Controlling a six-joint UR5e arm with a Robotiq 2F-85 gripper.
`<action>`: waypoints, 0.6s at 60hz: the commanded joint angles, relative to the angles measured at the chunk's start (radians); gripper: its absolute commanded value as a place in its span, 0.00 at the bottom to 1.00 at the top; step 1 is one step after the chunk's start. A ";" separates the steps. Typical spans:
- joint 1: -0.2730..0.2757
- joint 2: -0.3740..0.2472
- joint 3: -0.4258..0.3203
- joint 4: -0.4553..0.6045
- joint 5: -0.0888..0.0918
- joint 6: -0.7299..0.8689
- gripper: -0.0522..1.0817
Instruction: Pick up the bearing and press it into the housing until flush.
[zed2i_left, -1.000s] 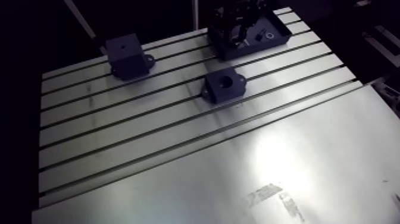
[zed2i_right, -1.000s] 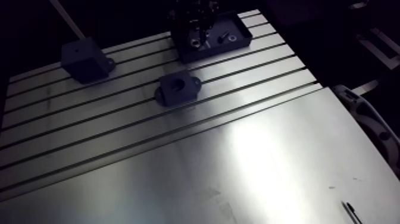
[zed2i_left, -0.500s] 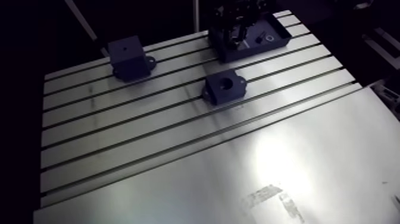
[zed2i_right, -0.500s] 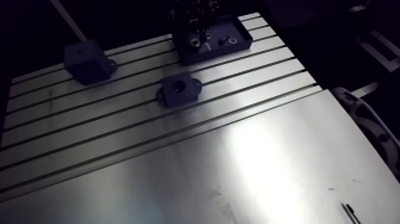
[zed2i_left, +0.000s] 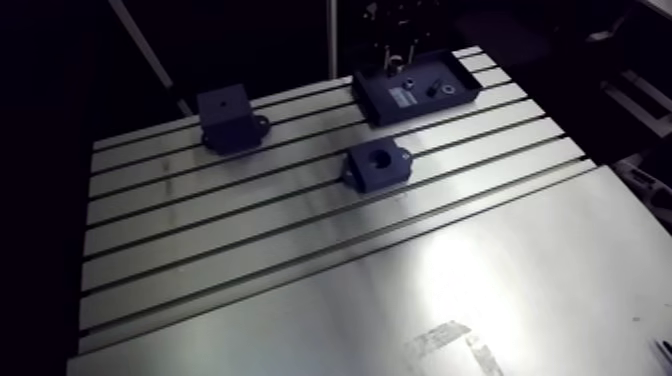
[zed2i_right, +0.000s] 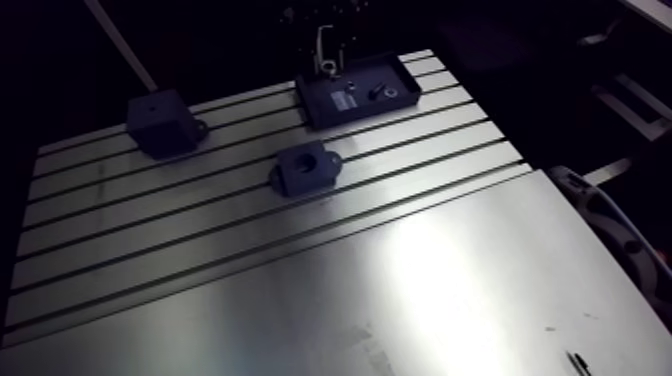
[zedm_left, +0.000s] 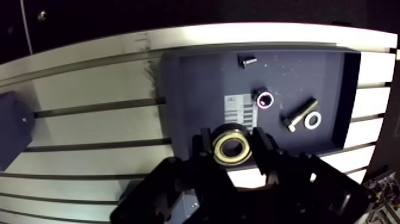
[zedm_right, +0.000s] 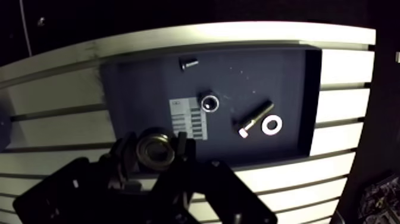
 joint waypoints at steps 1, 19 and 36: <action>0.017 -0.046 -0.004 0.039 0.000 0.003 0.61; 0.050 -0.129 0.058 0.069 0.003 0.017 0.63; 0.052 -0.218 0.161 0.066 0.006 0.013 0.65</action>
